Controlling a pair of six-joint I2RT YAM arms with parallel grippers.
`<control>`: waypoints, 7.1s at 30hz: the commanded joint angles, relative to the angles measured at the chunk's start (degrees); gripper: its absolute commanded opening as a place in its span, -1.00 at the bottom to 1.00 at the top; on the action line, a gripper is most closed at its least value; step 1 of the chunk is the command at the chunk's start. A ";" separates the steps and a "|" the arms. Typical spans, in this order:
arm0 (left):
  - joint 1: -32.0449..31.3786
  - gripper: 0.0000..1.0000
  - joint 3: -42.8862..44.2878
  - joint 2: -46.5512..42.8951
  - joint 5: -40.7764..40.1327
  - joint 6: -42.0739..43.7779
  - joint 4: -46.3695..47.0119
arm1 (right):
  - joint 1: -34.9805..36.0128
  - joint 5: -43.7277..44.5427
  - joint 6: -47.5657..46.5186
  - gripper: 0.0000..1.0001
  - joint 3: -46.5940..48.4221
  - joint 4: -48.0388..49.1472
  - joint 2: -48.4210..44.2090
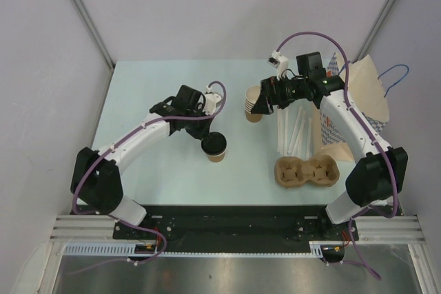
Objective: Pack the takeout coffee
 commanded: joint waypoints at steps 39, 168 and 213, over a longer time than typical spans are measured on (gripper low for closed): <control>-0.55 -0.73 2.90 1.75 0.94 -1.17 1.05 | 0.21 -1.29 -0.63 0.99 2.80 -0.34 1.04; 14.48 -0.95 -20.91 -6.07 43.82 -30.69 29.51 | 17.08 -16.41 34.17 -1.00 -9.24 32.44 15.81; 15.36 -1.00 -23.12 12.47 36.10 -27.10 28.12 | 14.97 0.65 28.37 -1.00 -9.33 22.86 34.26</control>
